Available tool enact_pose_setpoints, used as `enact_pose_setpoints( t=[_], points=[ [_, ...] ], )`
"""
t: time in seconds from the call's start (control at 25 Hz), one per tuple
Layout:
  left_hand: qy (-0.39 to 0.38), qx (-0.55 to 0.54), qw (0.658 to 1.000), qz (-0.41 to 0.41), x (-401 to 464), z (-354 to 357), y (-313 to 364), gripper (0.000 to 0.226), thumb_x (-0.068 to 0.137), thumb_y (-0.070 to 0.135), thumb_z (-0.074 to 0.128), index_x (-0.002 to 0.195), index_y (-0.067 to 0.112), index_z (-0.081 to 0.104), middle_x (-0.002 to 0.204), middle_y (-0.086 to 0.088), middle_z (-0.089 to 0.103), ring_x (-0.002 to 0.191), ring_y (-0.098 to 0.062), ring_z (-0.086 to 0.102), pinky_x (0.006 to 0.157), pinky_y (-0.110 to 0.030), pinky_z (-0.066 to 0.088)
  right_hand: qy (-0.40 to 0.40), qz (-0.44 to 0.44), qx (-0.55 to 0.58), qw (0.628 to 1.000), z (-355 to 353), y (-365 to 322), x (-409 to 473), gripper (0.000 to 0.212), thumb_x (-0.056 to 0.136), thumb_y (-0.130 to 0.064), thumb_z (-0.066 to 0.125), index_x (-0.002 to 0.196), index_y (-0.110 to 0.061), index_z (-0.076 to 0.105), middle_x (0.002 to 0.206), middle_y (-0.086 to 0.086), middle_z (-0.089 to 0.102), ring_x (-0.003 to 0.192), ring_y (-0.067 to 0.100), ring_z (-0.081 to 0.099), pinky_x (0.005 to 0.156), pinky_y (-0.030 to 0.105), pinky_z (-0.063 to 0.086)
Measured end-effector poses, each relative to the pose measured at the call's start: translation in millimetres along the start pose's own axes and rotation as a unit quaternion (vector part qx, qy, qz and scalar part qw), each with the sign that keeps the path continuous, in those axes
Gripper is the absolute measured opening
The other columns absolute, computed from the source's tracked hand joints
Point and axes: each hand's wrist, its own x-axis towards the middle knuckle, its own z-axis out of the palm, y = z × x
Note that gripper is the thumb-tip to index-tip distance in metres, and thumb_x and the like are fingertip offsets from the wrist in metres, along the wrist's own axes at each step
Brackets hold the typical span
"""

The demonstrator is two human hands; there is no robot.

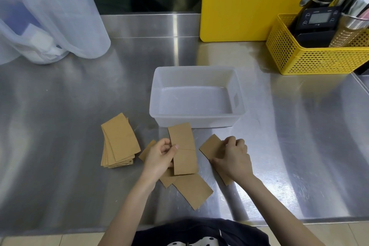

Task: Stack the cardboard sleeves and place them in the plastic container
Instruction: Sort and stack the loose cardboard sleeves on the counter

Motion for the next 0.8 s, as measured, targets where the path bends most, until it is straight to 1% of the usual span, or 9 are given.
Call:
enact_pose_setpoints(
  t=[0.08, 0.16, 0.28, 0.36, 0.44, 0.52, 0.6, 0.72, 0.8],
  points=[
    [-0.006, 0.000, 1.000, 0.001, -1, 0, 0, 0.002, 0.088, 0.017, 0.052, 0.086, 0.015, 0.053, 0.085, 0.002, 0.061, 0.083, -0.014, 0.059, 0.067, -0.026, 0.051, -0.008, 0.001, 0.010, 1.000, -3, 1, 1, 0.048, 0.073, -0.024, 0.066, 0.110, -0.008, 0.041, 0.114, 0.013, 0.046, 0.109, 0.031, 0.042, 0.082, 0.036, 0.041],
    [-0.008, -0.006, 1.000, 0.002, -2, -2, 0, 0.006, 0.088, 0.016, 0.051, 0.082, 0.015, 0.053, 0.082, 0.002, 0.062, 0.078, -0.012, 0.059, 0.067, -0.026, 0.051, -0.021, 0.003, 0.054, 0.998, -7, 2, 4, 0.040, 0.076, -0.017, 0.062, 0.111, -0.009, 0.044, 0.113, 0.012, 0.050, 0.107, 0.029, 0.046, 0.075, 0.033, 0.040],
    [-0.009, -0.006, 1.000, 0.000, -1, -3, -1, 0.010, 0.088, 0.015, 0.050, 0.092, 0.006, 0.054, 0.083, -0.002, 0.062, 0.076, -0.011, 0.059, 0.065, -0.026, 0.052, -0.025, -0.009, 0.126, 0.992, -15, 6, 9, 0.030, 0.081, -0.011, 0.055, 0.111, -0.011, 0.051, 0.109, 0.009, 0.061, 0.095, 0.024, 0.053, 0.073, 0.028, 0.038],
    [-0.012, -0.006, 1.000, 0.001, -1, -3, -1, 0.014, 0.089, 0.014, 0.049, 0.097, 0.003, 0.053, 0.083, -0.003, 0.062, 0.074, -0.010, 0.058, 0.057, -0.019, 0.052, -0.040, -0.017, 0.156, 0.987, -20, 7, 10, 0.025, 0.085, -0.011, 0.051, 0.108, -0.011, 0.059, 0.102, 0.006, 0.064, 0.092, 0.020, 0.054, 0.072, 0.025, 0.038],
    [-0.015, -0.006, 1.000, 0.002, -1, -3, 0, 0.014, 0.089, 0.013, 0.049, 0.098, 0.003, 0.052, 0.083, -0.001, 0.062, 0.073, -0.009, 0.058, 0.051, -0.012, 0.050, -0.070, -0.022, 0.190, 0.979, -27, 6, 9, 0.021, 0.086, -0.010, 0.050, 0.102, -0.011, 0.064, 0.094, 0.002, 0.062, 0.092, 0.018, 0.055, 0.065, 0.020, 0.040],
    [-0.017, -0.005, 1.000, 0.002, 0, -4, 1, 0.016, 0.089, 0.013, 0.048, 0.101, 0.002, 0.053, 0.084, -0.002, 0.062, 0.073, -0.008, 0.058, 0.049, -0.011, 0.049, -0.091, -0.018, 0.257, 0.962, -35, 5, 7, 0.016, 0.087, -0.010, 0.050, 0.090, -0.014, 0.066, 0.088, 0.002, 0.062, 0.085, 0.017, 0.055, 0.064, 0.018, 0.041],
    [-0.016, -0.002, 1.000, 0.001, 0, -4, 2, 0.015, 0.090, 0.013, 0.048, 0.101, 0.005, 0.053, 0.086, -0.002, 0.061, 0.074, -0.007, 0.058, 0.049, -0.010, 0.048, -0.110, -0.015, 0.339, 0.934, -46, 3, 4, 0.017, 0.088, -0.008, 0.050, 0.082, -0.016, 0.064, 0.087, 0.006, 0.061, 0.080, 0.018, 0.053, 0.066, 0.023, 0.043],
    [-0.022, 0.006, 1.000, -0.004, -2, -4, 3, 0.007, 0.090, 0.015, 0.047, 0.092, 0.011, 0.052, 0.083, 0.003, 0.060, 0.073, -0.004, 0.055, 0.049, -0.008, 0.046, -0.134, -0.028, 0.417, 0.898, -54, -2, 2, 0.016, 0.088, -0.008, 0.050, 0.088, -0.012, 0.066, 0.091, 0.007, 0.063, 0.083, 0.019, 0.054, 0.073, 0.027, 0.044],
    [-0.045, 0.010, 0.999, -0.006, -4, -3, 4, 0.014, 0.090, 0.016, 0.047, 0.096, 0.004, 0.052, 0.087, -0.002, 0.063, 0.076, -0.008, 0.058, 0.055, -0.011, 0.048, -0.146, -0.036, 0.436, 0.887, -51, -7, 1, 0.016, 0.088, -0.008, 0.051, 0.095, -0.008, 0.065, 0.093, 0.008, 0.063, 0.084, 0.019, 0.055, 0.074, 0.027, 0.045]
  ],
)
